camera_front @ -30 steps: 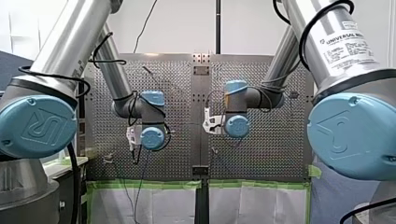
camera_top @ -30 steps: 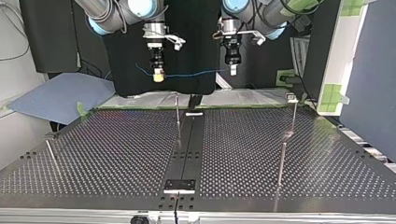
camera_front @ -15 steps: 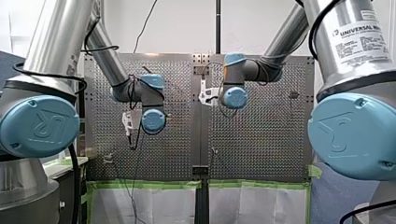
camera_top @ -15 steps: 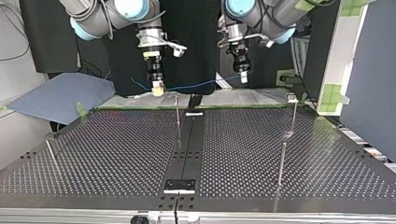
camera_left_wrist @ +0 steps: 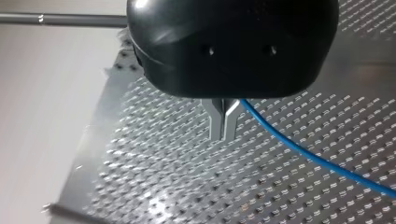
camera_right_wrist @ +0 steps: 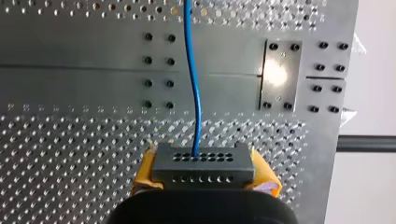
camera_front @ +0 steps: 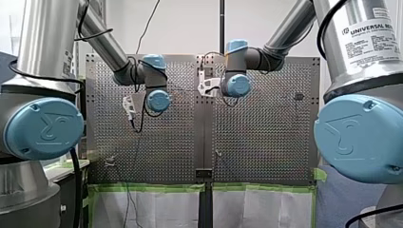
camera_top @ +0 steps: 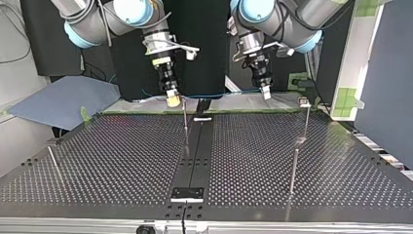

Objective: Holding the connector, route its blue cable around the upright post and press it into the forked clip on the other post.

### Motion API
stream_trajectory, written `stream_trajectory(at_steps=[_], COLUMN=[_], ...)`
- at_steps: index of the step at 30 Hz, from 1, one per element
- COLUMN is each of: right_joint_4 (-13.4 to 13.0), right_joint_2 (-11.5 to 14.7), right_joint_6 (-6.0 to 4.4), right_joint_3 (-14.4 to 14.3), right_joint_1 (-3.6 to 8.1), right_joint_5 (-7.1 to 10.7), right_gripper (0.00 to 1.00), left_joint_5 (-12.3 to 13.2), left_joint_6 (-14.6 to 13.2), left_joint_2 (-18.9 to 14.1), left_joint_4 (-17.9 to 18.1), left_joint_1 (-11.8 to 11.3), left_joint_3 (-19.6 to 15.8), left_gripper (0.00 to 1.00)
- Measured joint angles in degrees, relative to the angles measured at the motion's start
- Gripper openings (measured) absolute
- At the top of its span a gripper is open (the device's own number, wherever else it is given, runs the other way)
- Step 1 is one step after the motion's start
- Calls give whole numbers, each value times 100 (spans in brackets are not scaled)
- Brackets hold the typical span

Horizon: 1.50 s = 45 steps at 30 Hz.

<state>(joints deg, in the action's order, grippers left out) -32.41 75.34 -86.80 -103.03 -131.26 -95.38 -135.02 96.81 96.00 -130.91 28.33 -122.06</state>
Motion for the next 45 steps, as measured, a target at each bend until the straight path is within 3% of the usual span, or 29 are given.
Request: stream_trajectory(at_steps=[13,22,30,37,45], right_joint_4=[541,629,872,1013,1228], right_joint_2=[-26,-104,-359,-504,-758], right_joint_6=[-74,-247,-267,-285,-265], right_joint_3=[679,1178,1593,1990,2458], right_joint_1=[8,1,-33,-70,-150], right_joint_5=[304,602,773,817,893], right_gripper=[0,0,0,0,0], left_joint_5=[-73,-67,210,574,1002], left_joint_6=[-11,-44,-8,107,359], left_joint_2=[-672,-1138,-1540,-1513,-1137], left_joint_4=[-672,-1141,-1558,-1927,-2357], left_joint_1=[-246,-455,-807,-1174,-1603], left_joint_3=[641,1107,1527,1897,2326], left_gripper=[5,7,7,7,7])
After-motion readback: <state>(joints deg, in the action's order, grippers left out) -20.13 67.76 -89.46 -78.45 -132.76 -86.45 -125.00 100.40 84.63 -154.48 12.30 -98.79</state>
